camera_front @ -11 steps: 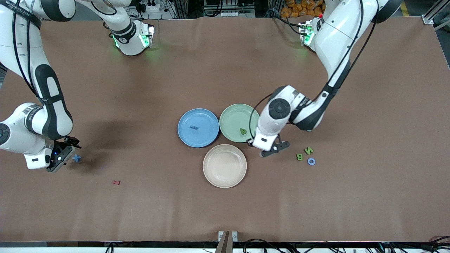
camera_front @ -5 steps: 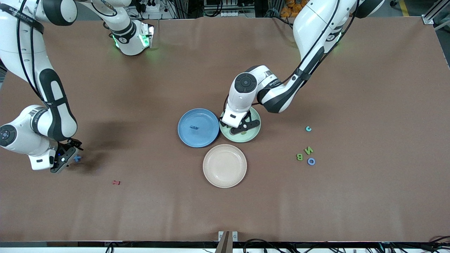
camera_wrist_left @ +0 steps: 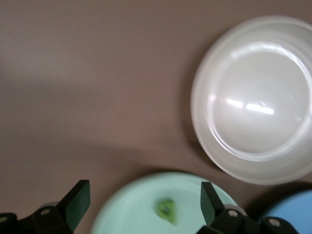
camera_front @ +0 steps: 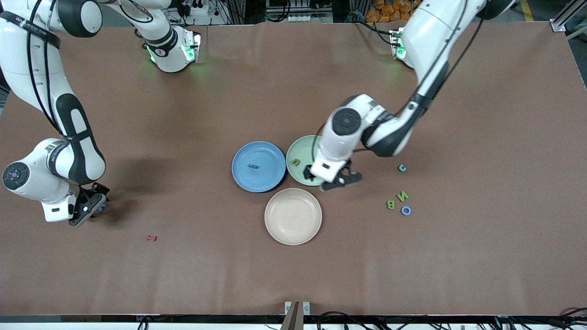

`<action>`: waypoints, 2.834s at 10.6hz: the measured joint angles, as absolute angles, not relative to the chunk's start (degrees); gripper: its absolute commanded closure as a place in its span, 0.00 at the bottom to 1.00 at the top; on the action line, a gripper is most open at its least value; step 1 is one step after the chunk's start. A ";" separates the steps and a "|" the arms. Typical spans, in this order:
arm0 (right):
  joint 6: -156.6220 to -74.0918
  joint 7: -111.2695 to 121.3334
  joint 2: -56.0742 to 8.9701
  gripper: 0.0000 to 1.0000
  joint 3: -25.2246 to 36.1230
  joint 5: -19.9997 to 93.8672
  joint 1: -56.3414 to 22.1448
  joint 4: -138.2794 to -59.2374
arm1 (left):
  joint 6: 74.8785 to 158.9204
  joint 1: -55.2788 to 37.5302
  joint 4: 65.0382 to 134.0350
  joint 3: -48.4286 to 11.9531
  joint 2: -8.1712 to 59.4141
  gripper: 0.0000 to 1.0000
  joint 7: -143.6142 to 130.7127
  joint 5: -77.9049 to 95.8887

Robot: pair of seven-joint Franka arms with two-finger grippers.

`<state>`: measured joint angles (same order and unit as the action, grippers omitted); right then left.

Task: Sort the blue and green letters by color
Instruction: 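Place the green letter on the green plate with the left gripper, then grasp green B with the left gripper while the right gripper carries blue x, then place green B on the green plate while the right gripper drops x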

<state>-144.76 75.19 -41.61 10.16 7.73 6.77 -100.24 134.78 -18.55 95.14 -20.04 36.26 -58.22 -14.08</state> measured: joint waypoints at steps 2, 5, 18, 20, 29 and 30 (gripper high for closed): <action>-146.04 74.72 -40.37 1.00 10.13 10.40 6.49 -102.05 | 134.46 -11.74 95.64 -19.95 36.22 0.00 -44.67 -14.08; -146.67 68.35 -35.55 1.00 9.73 12.83 5.29 -108.72 | 134.44 -6.36 96.77 -19.86 37.27 0.03 -32.29 -14.08; -136.74 4.48 -25.83 1.00 9.16 13.46 -26.09 -110.39 | 138.75 0.02 96.81 -19.31 43.44 0.17 -17.73 -18.65; -137.05 -3.77 -25.85 1.00 9.16 13.47 -32.21 -110.20 | 138.75 -0.03 96.81 -19.46 43.45 0.22 -17.73 -18.65; -137.48 -18.62 -29.62 0.00 9.38 13.51 -41.98 -106.95 | 138.62 0.15 96.75 -19.36 43.26 1.00 -17.73 -18.79; -137.48 -18.61 -29.61 0.00 9.58 13.51 -41.38 -106.68 | 138.63 0.16 96.75 -19.37 43.25 1.00 -17.73 -18.79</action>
